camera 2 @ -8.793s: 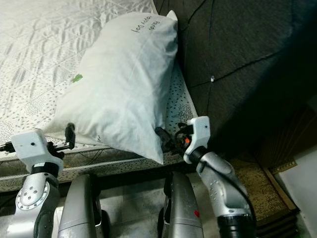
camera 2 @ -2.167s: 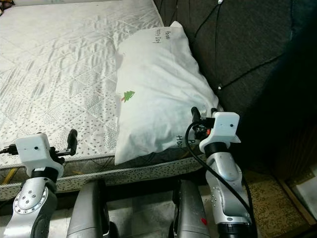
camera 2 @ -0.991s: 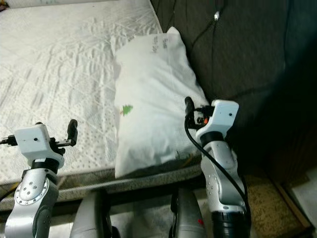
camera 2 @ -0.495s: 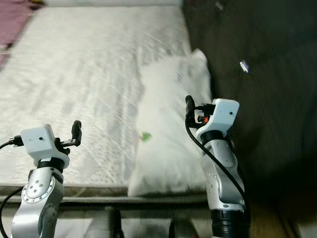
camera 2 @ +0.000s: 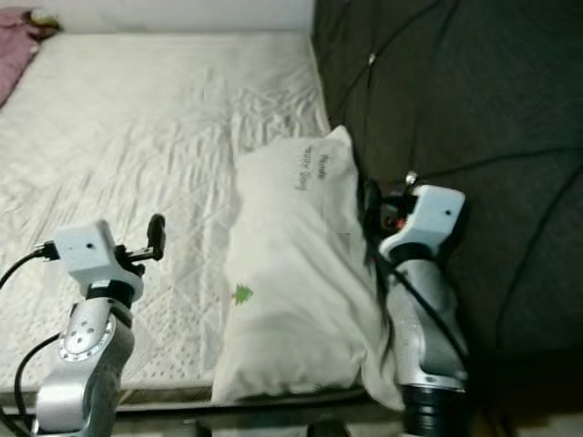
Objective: Clean up the room
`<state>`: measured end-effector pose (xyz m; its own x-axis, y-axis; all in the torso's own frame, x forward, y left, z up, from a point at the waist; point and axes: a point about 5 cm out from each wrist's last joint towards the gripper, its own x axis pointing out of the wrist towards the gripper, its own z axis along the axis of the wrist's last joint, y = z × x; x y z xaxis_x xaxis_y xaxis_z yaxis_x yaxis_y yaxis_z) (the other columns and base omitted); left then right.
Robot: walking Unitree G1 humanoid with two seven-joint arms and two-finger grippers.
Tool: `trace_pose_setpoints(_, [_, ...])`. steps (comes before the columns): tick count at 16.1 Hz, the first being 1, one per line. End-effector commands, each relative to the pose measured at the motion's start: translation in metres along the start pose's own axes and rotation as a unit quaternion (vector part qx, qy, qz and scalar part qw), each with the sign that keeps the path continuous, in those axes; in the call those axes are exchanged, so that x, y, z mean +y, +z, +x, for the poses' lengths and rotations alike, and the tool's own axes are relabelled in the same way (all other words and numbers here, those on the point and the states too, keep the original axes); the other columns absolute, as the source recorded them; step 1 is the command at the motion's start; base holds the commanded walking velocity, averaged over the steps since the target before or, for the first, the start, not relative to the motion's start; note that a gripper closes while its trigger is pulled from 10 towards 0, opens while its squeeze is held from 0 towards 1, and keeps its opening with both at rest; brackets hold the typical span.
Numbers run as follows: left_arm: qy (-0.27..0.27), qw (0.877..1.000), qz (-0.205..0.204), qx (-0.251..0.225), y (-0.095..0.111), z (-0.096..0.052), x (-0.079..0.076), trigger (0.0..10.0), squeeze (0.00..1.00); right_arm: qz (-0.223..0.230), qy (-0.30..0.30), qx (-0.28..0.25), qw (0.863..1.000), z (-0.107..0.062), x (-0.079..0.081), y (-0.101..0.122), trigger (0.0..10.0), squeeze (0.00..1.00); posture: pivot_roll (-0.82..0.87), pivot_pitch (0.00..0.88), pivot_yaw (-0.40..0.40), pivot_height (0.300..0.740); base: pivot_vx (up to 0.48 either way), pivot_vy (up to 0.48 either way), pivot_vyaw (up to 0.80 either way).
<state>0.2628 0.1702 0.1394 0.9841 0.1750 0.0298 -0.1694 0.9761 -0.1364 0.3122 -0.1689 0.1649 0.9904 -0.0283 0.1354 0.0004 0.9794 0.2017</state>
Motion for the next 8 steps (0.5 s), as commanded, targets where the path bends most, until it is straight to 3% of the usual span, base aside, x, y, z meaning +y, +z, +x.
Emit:
trace_pose_setpoints(1, [0.016,1.0,0.004,0.012,-0.004,-0.003,0.01,10.0,0.0,-0.005,0.005,-0.008,1.0,0.002,0.005,0.004,10.0,0.0,0.03,0.13,0.0,0.74,0.0,0.0,0.0])
trace_pose_setpoints(4, [0.011,1.0,0.006,0.014,-0.005,-0.004,0.011,10.0,0.0,-0.012,-0.003,0.002,1.0,-0.001,0.0,-0.001,10.0,0.0,0.03,0.126,-0.001,0.74,0.0,0.0,0.0])
trace_pose_setpoints(7, [0.006,1.0,0.003,0.016,-0.006,-0.005,0.008,10.0,0.0,-0.007,-0.001,0.014,1.0,-0.004,0.002,-0.006,10.0,0.0,0.03,0.126,0.002,0.74,0.0,0.25,0.0])
trace_pose_setpoints(8, [0.004,1.0,0.002,0.017,-0.007,-0.005,0.007,10.0,0.0,-0.007,0.001,0.014,1.0,-0.004,0.004,-0.006,10.0,0.0,0.03,0.124,0.003,0.74,0.0,0.277,-0.58])
